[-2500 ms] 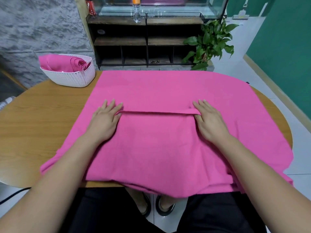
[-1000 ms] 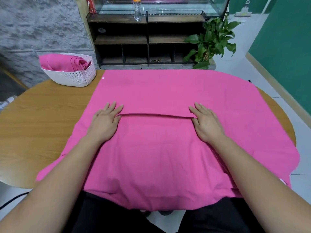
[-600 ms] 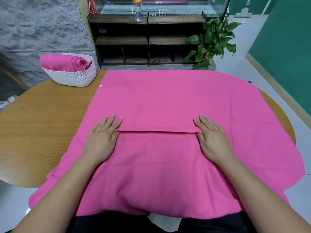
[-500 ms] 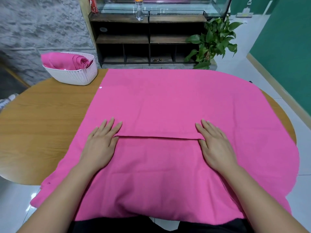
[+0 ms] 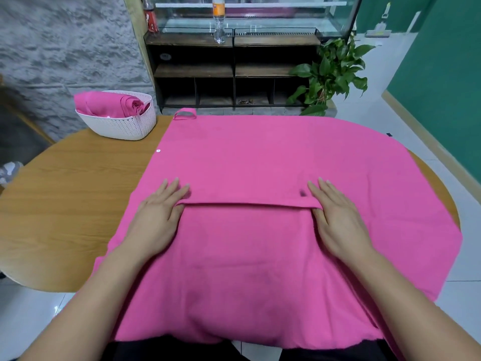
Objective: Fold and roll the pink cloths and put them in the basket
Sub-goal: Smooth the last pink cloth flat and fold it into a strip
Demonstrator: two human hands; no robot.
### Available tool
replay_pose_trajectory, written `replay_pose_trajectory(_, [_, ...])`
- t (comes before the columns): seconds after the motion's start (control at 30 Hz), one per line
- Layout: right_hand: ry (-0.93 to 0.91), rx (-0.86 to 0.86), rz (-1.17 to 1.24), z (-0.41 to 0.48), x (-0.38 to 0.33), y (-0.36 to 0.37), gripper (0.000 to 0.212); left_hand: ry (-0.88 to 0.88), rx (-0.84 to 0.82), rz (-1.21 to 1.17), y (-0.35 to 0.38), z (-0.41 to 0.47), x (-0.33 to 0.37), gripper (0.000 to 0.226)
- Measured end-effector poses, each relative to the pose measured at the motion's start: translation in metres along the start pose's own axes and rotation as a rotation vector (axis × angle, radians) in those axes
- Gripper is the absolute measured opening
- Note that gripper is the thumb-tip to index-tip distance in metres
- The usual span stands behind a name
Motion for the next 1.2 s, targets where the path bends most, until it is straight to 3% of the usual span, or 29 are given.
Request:
replay_pose_trajectory(0.3, [0.028, -0.104, -0.113, 0.076, 0.01, 0.038, 0.055, -0.001, -0.126, 0.122, 0.021, 0.085, -0.018, 0.052])
replay_pose_trajectory(0.97, [-0.061, -0.057, -0.079, -0.036, -0.012, 0.033, 0.063, -0.059, -0.06, 0.132, 0.013, -0.071, -0.007, 0.064])
replay_pose_trajectory(1.1, [-0.054, 0.022, 0.028, -0.038, -0.01, 0.021, 0.049, -0.069, -0.02, 0.026, 0.0, -0.063, -0.003, 0.062])
replay_pose_trajectory(1.2, [-0.026, 0.139, 0.07, -0.026, -0.007, -0.009, 0.031, 0.005, 0.113, 0.064, -0.033, -0.047, 0.016, 0.047])
Point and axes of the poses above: each hand's wrist, its own z-axis towards the middle knuckle, its own y-axis out of the palm, x = y × z, the point moved 8 cm from there along z, towards the middle knuckle, and after that the axes turned 14 degrees about -z, right-handed, at the moved point
